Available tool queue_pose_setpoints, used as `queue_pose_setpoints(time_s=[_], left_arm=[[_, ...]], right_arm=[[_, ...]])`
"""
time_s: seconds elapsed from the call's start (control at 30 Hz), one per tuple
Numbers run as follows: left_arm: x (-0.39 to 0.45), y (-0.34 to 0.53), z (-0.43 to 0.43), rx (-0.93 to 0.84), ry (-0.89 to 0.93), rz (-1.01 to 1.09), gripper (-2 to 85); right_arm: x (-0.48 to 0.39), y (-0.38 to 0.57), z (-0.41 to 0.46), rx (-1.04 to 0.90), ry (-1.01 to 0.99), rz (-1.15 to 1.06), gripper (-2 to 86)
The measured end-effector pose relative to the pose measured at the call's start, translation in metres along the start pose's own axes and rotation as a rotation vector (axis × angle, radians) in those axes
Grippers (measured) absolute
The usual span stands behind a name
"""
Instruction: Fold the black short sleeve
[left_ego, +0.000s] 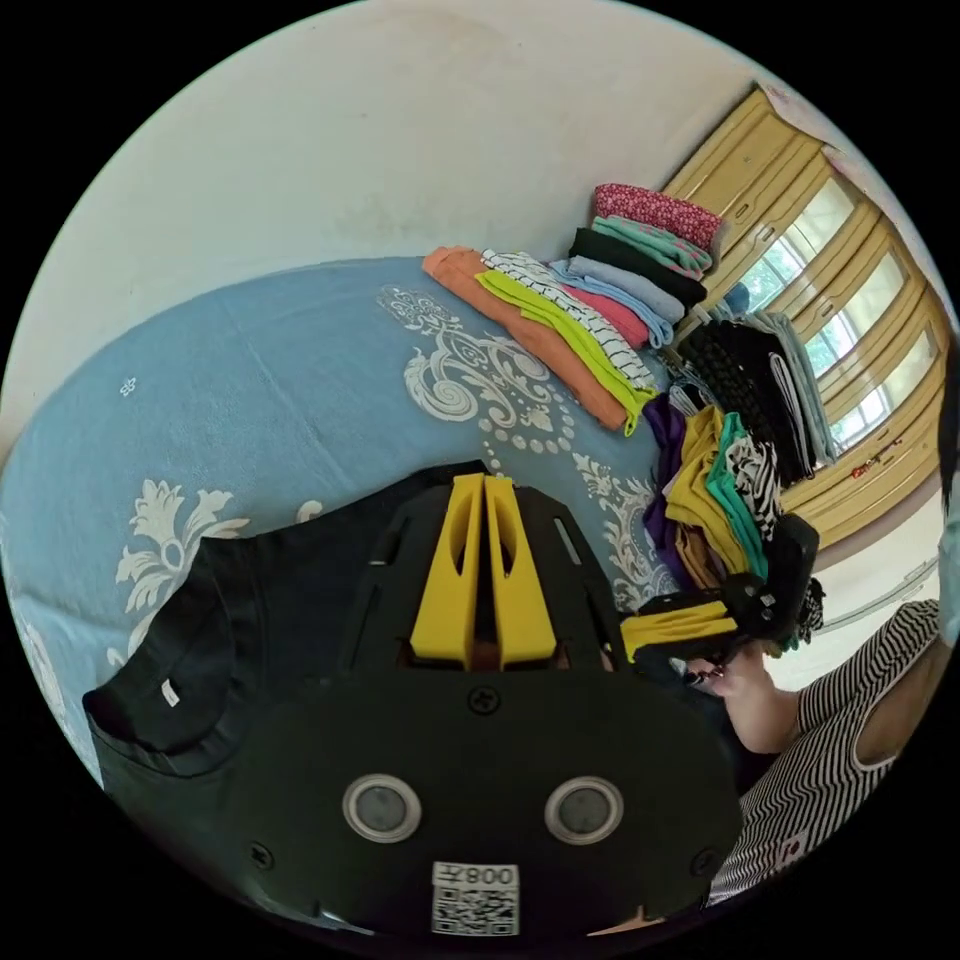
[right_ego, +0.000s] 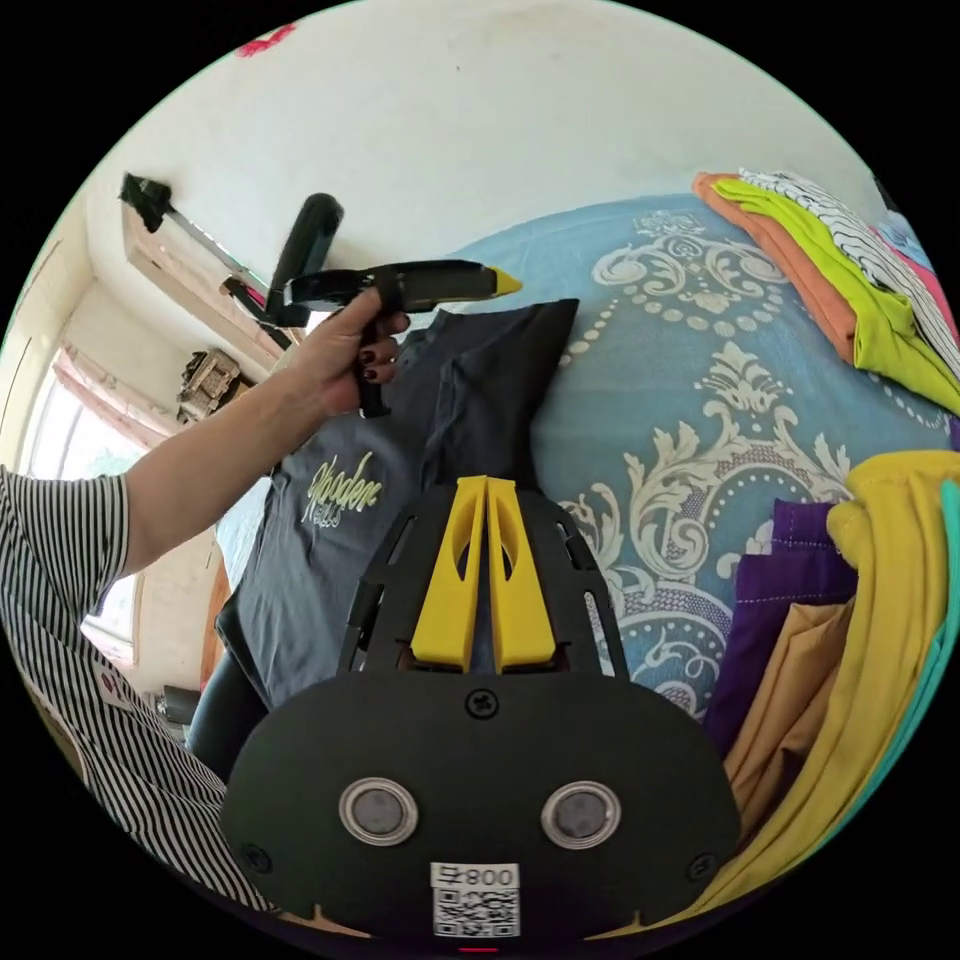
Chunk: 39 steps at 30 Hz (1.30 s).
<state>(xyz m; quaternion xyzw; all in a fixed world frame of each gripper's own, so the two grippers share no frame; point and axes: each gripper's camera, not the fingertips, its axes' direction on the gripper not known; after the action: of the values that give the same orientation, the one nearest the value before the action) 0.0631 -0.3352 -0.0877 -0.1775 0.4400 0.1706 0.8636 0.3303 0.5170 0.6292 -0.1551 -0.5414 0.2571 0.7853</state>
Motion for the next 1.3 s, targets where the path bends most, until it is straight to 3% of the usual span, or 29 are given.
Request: queue_pose_setpoints(time_s=[0.13,0.33,0.43,0.57,0.67,0.73,0.9,1.03,1.3], left_arm=[[0.018,0.015,0.019,-0.157,-0.065,0.047,0.2],[0.031,0.03,-0.015,-0.072,-0.022,0.061,0.1],[0.039,0.04,-0.007,-0.199,-0.056,0.086,0.1],[0.053,0.062,-0.052,-0.069,0.005,0.083,0.1],[0.068,0.089,-0.061,-0.11,0.073,0.119,0.1],[0.074,0.106,-0.052,-0.2,0.017,0.136,0.1],[0.081,0.119,-0.102,-0.068,-0.02,0.122,0.1],[0.062,0.111,-0.11,-0.135,-0.18,0.089,0.1],[0.065,0.184,-0.196,-0.093,-0.045,0.033,0.3]], right_arm=[[-0.003,-0.005,0.006,-0.022,0.003,0.007,0.0],[-0.012,-0.007,0.01,-0.006,-0.021,0.016,0.0],[-0.022,-0.01,0.009,0.014,0.008,0.007,0.0],[-0.028,-0.009,0.019,-0.016,-0.002,0.019,0.0],[-0.04,-0.01,0.018,0.006,0.045,0.004,0.0],[-0.049,-0.009,0.032,-0.036,0.092,-0.011,0.0],[-0.074,-0.01,0.049,-0.045,0.145,-0.036,0.0],[-0.089,-0.012,0.062,-0.043,0.134,-0.028,0.0],[-0.131,-0.009,0.081,-0.014,0.175,-0.064,0.1]])
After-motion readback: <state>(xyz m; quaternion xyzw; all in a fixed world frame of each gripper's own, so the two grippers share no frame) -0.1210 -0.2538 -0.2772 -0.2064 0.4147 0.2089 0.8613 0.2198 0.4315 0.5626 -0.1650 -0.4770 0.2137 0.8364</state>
